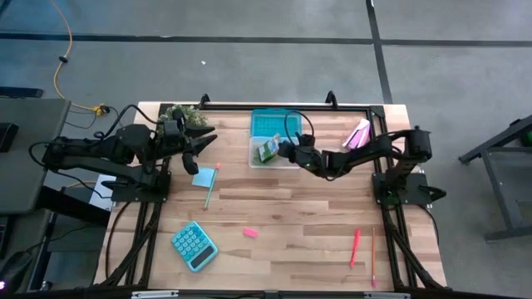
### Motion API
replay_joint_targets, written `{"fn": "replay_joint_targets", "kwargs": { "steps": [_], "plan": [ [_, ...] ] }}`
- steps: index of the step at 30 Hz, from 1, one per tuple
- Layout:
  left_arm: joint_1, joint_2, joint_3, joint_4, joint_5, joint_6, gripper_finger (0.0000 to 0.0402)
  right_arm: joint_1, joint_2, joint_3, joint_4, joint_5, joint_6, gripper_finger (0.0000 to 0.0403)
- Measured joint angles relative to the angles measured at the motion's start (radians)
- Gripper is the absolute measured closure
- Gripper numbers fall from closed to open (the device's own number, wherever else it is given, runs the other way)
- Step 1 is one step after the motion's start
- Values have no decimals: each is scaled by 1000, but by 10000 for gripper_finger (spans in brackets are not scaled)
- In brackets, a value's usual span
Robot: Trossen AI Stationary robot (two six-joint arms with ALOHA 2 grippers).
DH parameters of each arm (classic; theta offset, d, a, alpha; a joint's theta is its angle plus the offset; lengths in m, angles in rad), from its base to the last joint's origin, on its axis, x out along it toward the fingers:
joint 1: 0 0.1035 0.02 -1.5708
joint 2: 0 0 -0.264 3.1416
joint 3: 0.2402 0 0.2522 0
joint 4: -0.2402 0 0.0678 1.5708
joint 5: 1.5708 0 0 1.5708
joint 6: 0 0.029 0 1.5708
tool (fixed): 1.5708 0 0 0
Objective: Pack school essentials
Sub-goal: Put the crayon box into the supply box
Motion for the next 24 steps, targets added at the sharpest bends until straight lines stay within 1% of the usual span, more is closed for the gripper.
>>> {"fn": "replay_joint_targets", "kwargs": {
  "steps": [4,7,10,15,19,21,24],
  "plan": [
    [0,0,0,1,-2,0,300,0,10,0,-33,12,33,403],
    [0,0,0,1,-2,0,300,-6,10,0,-56,-12,79,403],
    [0,0,0,2,-2,0,300,-7,10,0,-70,-33,83,403],
    [0,0,0,3,-2,0,300,-8,10,0,-110,-41,126,399],
    [0,0,0,3,-2,0,300,-16,10,0,-132,-63,127,369],
    [0,0,0,3,-2,-3,300,-20,10,0,-133,-67,126,343],
    [0,0,0,3,-2,-8,300,-28,10,0,-136,-101,108,300]
  ]
}}
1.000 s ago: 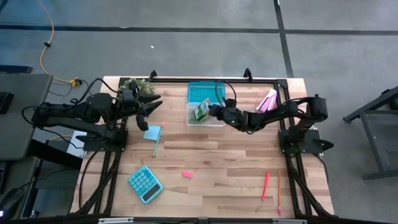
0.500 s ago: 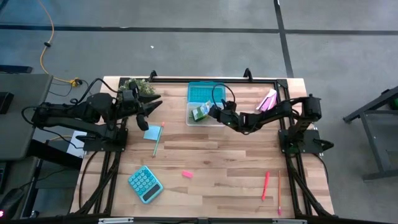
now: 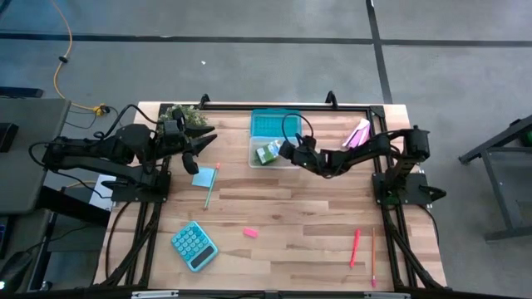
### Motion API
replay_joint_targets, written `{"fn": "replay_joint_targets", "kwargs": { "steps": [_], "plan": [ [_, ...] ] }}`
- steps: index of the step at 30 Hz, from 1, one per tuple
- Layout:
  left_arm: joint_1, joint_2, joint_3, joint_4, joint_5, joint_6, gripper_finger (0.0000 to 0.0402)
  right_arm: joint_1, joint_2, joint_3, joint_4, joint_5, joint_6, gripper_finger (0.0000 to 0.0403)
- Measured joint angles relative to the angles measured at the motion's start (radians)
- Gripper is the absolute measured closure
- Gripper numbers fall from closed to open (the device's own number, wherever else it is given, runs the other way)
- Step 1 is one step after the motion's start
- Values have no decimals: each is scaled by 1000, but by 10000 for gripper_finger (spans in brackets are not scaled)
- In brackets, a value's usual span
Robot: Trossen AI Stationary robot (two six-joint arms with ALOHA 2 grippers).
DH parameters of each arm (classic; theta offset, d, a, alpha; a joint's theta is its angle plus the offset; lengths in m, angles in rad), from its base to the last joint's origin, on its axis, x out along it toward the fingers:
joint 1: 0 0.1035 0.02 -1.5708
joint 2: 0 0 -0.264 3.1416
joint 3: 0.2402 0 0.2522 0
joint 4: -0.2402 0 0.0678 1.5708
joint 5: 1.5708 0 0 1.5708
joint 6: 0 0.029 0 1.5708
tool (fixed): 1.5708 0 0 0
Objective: Pack school essentials
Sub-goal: Put the crayon box into the supply box
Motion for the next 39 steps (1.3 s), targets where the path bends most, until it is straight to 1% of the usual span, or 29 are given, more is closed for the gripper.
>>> {"fn": "replay_joint_targets", "kwargs": {
  "steps": [3,5,7,10,11,13,15,17,18,20,22,23,24,27,29,32,35,39],
  "plan": [
    [0,0,0,0,0,0,300,-17,-15,0,-28,-65,-66,259],
    [0,0,0,0,0,0,300,-35,-43,0,-80,-106,-113,236],
    [0,0,0,0,0,0,300,-55,-83,0,-142,-127,-165,218],
    [0,0,0,0,0,0,300,-85,-164,0,-252,-141,-260,202],
    [0,0,0,0,0,0,300,-95,-192,0,-277,-144,-299,200],
    [0,0,0,-1,0,0,300,-120,-248,0,-322,-188,-381,198],
    [0,0,0,-1,0,0,300,-149,-286,18,-378,-265,-438,204],
    [0,0,0,0,0,0,300,-170,-293,71,-461,-314,-504,225],
    [0,0,0,0,0,0,300,-177,-287,109,-501,-332,-535,243],
    [0,0,0,2,-5,0,300,-185,-250,198,-554,-357,-617,290],
    [0,0,0,2,-12,-1,300,-197,-188,300,-620,-389,-710,351],
    [0,0,0,2,-12,-3,300,-207,-153,351,-661,-427,-758,376],
    [0,0,0,2,-13,-3,300,-219,-112,406,-709,-458,-809,389],
    [0,0,0,2,-13,-1,300,-254,19,567,-858,-528,-900,386],
    [0,0,0,2,-14,-2,300,-270,109,656,-941,-550,-958,396],
    [0,0,0,2,-15,-2,300,-286,213,768,-1007,-595,-993,398],
    [0,0,0,2,-16,-2,300,-296,287,851,-1042,-637,-995,402],
    [0,0,0,2,-16,-2,300,-301,349,909,-1079,-634,-994,402]
  ]
}}
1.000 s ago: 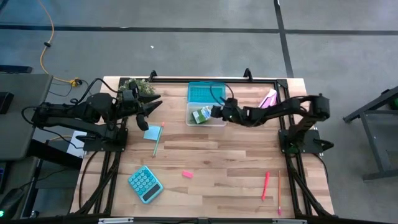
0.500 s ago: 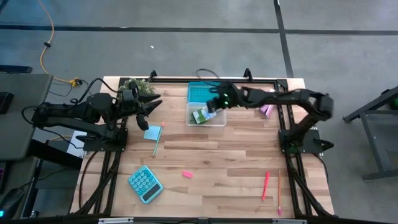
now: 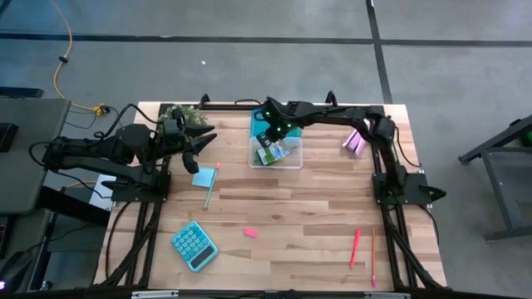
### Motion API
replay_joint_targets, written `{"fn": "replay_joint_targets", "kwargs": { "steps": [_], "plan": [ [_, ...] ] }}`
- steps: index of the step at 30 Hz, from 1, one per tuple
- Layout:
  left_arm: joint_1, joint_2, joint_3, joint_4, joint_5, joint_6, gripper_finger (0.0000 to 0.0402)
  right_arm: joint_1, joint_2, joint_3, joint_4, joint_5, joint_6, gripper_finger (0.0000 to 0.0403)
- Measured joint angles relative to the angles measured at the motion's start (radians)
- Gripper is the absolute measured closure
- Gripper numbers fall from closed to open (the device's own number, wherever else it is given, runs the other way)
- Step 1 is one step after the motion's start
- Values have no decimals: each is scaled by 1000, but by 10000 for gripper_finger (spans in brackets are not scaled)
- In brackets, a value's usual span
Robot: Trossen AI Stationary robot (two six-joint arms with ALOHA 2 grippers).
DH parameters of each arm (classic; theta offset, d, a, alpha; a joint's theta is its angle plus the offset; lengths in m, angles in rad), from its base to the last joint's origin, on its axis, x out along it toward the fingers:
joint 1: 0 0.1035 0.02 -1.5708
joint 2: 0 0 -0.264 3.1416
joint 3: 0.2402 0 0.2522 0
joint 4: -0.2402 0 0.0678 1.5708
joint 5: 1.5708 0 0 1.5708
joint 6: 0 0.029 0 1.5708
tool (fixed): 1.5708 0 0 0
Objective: Pack school essentials
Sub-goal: Put the crayon box into the supply box
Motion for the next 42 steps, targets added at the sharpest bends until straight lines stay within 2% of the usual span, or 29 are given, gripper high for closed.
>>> {"fn": "replay_joint_targets", "kwargs": {
  "steps": [30,42],
  "plan": [
    [0,1,0,-1,0,1,300,5,14,-8,-195,21,-24,403],
    [0,1,0,-3,0,1,300,42,14,-8,-200,14,-28,403]
  ]
}}
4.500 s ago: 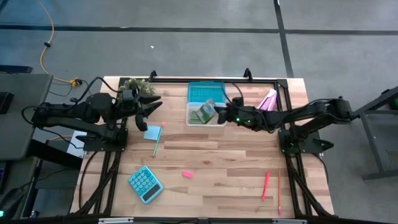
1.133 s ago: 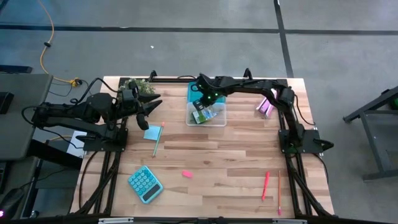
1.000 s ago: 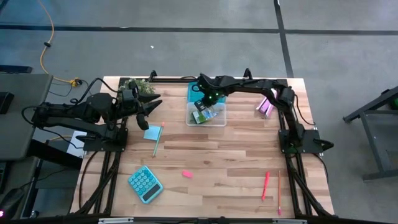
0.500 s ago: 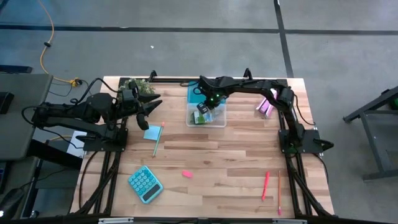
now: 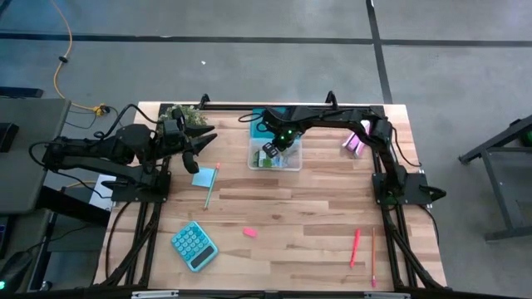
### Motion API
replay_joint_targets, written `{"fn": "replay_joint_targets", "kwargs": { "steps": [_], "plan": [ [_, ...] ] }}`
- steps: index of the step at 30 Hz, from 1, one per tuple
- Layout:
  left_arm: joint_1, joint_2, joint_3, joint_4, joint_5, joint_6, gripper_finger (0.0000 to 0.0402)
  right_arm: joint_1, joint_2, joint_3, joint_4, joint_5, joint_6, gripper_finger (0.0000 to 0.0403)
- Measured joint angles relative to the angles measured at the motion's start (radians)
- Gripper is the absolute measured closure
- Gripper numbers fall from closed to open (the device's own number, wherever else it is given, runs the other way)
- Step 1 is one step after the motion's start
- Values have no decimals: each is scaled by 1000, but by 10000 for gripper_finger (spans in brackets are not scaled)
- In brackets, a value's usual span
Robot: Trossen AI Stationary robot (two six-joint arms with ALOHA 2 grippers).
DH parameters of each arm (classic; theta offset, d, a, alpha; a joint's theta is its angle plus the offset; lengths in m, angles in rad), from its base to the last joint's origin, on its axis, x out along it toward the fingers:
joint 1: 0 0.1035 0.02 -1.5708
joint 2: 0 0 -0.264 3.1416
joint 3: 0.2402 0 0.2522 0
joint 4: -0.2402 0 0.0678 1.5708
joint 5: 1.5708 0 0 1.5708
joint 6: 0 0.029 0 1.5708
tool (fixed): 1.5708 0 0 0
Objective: Pack school essentials
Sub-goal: Put the crayon box into the supply box, then put the blue pencil into the supply box
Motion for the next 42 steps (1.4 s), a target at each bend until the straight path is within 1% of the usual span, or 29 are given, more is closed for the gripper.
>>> {"fn": "replay_joint_targets", "kwargs": {
  "steps": [5,7,12,14,15,18,20,23,26,29,31,34,37,39,40,42],
  "plan": [
    [0,0,0,0,0,0,300,0,-4,0,5,3,-25,403],
    [0,0,0,0,0,0,300,-4,-22,0,-5,21,-54,403],
    [0,0,0,-3,0,0,300,-8,-151,-9,-67,123,-172,403],
    [0,0,0,-4,0,0,300,-6,-241,-67,-37,134,-214,403],
    [0,0,0,-4,0,0,300,-2,-296,-118,8,132,-216,403],
    [0,0,0,-4,6,0,300,13,-498,-332,190,107,-188,403],
    [0,0,0,-4,23,0,300,31,-648,-481,331,78,-162,403],
    [0,0,0,-3,50,0,300,70,-862,-661,537,26,-128,403],
    [0,0,0,-1,73,-1,300,120,-1040,-793,745,1,-128,403],
    [0,-3,0,3,92,-1,300,159,-1170,-880,904,1,-158,403],
    [0,-3,0,-1,102,-1,304,176,-1225,-920,944,1,-183,403],
    [0,-3,0,-25,105,-30,322,195,-1275,-949,955,1,-211,403],
    [-1,-3,0,-40,106,-90,356,204,-1288,-952,955,1,-217,403],
    [-5,-3,0,-42,106,-74,385,204,-1285,-952,969,2,-217,403],
    [-10,-3,0,-42,106,-55,393,204,-1283,-952,985,2,-217,403],
    [-17,-3,0,-42,106,-30,396,204,-1283,-952,1003,2,-218,403]
  ]
}}
